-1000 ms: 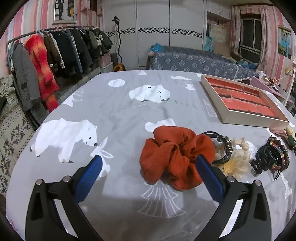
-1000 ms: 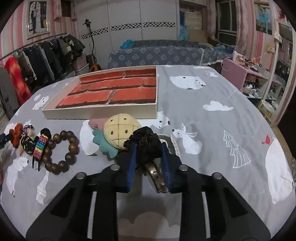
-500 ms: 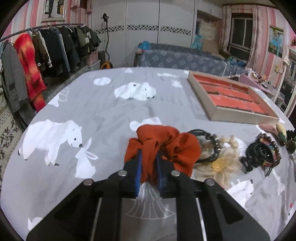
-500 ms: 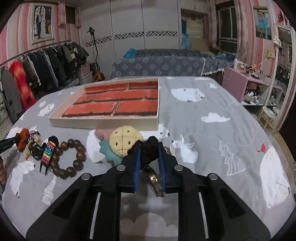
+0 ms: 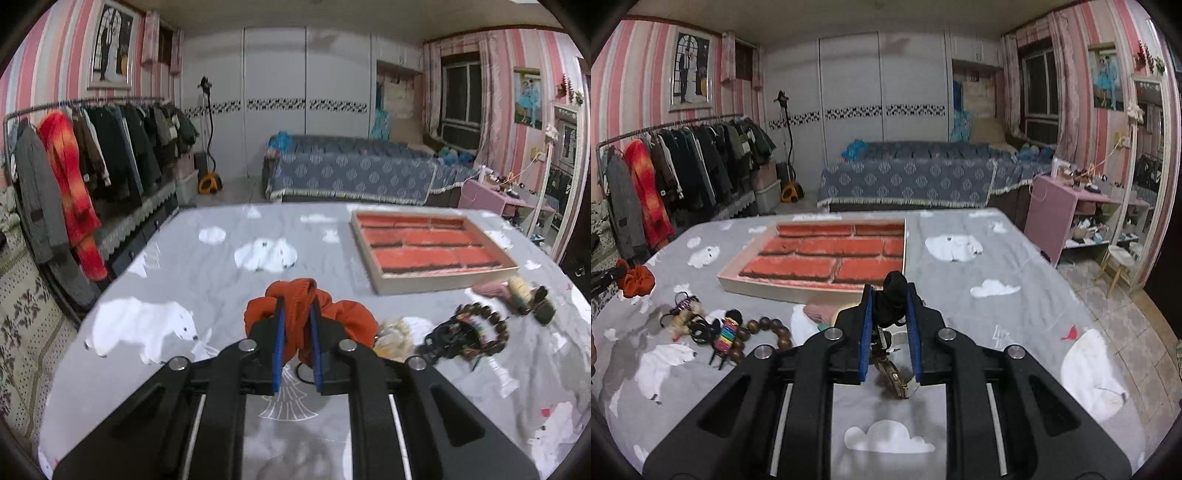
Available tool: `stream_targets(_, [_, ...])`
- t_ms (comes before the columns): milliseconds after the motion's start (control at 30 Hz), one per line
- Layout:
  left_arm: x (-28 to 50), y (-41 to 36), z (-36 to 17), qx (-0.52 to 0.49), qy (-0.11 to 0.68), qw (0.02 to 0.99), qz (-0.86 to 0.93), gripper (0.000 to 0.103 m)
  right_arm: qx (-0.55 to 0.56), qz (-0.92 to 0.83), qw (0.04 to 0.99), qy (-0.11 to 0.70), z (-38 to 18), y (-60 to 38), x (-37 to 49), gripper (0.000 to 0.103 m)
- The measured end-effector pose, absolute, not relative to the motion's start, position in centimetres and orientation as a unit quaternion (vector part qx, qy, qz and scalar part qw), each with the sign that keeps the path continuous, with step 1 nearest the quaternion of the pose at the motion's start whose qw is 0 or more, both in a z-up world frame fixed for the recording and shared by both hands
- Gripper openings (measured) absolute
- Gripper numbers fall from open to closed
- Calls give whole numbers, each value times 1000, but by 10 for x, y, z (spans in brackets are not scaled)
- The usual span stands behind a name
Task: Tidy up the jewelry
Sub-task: 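Carry the scrunchie and claw clip into the brick tray and open both tools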
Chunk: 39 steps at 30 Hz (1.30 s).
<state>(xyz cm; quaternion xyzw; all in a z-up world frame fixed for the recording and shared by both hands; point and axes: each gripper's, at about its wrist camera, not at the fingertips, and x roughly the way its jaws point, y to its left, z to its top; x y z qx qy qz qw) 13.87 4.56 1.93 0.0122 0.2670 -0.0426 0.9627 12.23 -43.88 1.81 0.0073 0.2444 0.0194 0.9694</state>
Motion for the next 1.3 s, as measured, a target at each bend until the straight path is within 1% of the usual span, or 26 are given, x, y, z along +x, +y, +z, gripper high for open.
stream_targets(267, [118, 38, 44, 14, 243, 968, -51, 12, 0, 14, 975, 220, 44, -440, 92, 18])
stream_targets(633, [114, 35, 51, 14, 237, 970, -56, 12, -4, 13, 977, 215, 54, -441, 81, 18])
stream_targets(1000, [134, 14, 66, 16, 217, 973, -70, 12, -1, 32, 979, 201, 68, -428, 107, 18])
stream_targets(1133, [157, -7, 77, 7, 205, 975, -87, 12, 14, 46, 979, 196, 75, -419, 131, 18])
stream_targets(1300, [186, -33, 93, 1, 188, 977, -104, 12, 21, 62, 981, 181, 98, -407, 160, 18])
